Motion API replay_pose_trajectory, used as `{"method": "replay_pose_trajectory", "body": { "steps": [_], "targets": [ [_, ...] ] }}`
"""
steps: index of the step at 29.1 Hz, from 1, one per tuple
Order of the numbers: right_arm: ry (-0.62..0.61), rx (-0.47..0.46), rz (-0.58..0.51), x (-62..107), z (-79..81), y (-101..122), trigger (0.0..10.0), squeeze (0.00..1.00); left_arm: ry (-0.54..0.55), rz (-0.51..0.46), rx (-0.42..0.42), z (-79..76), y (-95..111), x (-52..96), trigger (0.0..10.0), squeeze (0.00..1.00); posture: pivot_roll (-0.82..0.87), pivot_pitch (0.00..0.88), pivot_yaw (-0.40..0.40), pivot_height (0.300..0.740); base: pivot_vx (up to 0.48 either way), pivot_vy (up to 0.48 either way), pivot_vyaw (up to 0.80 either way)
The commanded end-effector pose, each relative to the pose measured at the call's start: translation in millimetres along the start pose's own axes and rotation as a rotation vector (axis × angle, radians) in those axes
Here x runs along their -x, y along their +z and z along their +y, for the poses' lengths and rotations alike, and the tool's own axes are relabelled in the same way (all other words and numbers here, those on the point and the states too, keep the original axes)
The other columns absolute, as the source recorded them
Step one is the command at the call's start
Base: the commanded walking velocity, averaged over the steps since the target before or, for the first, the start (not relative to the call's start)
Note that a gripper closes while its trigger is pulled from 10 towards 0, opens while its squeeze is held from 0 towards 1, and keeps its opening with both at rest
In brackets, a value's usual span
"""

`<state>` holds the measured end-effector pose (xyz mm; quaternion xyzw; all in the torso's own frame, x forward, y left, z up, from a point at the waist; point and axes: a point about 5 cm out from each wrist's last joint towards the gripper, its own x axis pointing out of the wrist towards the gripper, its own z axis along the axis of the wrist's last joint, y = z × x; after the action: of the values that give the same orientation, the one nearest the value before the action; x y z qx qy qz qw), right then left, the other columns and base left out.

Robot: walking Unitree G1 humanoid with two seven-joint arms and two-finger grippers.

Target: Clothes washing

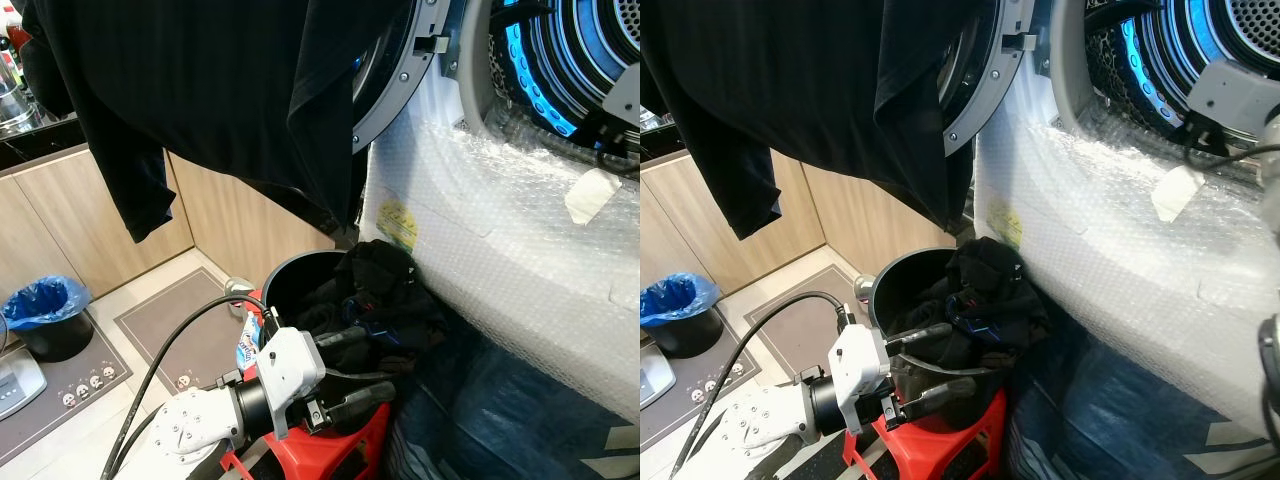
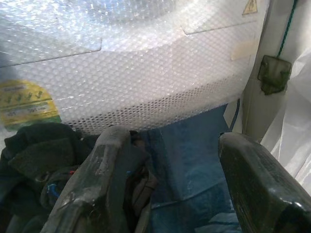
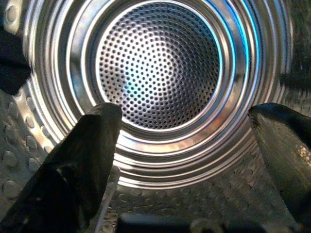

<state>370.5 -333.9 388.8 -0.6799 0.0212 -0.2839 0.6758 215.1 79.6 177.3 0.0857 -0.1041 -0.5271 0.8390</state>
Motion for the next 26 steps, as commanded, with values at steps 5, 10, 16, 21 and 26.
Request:
{"method": "replay_pose_trajectory", "body": {
  "steps": [5, 10, 16, 21, 26],
  "targets": [
    [0.067, -0.550, 0.004, -2.9, -14.5, 6, 10.0, 0.00, 0.008, -0.005, -0.014, 4.2, 1, -1.7, 10.0, 0.00, -0.06, 0.042, -0.040, 0.740, 0.000, 0.000, 0.00],
    [0.216, -0.943, -0.174, 0.3, -8.4, 21, 10.0, 0.00, 0.036, -0.008, -0.034, 8.6, 1, -2.2, 10.0, 0.00, -0.05, 0.041, -0.039, 0.740, 0.000, 0.000, 0.00],
    [0.427, -1.415, -0.572, 15.9, -12.8, 29, 10.0, 0.00, 0.107, -0.006, -0.061, 18.9, -2, -1.6, 10.0, 0.00, -0.05, 0.042, -0.025, 0.740, 0.000, 0.000, 0.00],
    [0.448, -1.692, -0.883, 43.3, -5.3, 23, 10.0, 0.00, 0.183, 0.004, -0.046, 30.8, -6, -0.7, 10.0, 0.00, -0.05, 0.043, -0.014, 0.740, 0.000, 0.000, 0.00],
    [0.574, -1.774, -1.043, 69.5, 6.6, 24, 10.0, 0.00, 0.220, 0.019, -0.020, 38.4, -9, 0.5, 10.0, 0.00, -0.05, 0.043, -0.008, 0.740, 0.000, 0.000, 0.00]
  ]
}}
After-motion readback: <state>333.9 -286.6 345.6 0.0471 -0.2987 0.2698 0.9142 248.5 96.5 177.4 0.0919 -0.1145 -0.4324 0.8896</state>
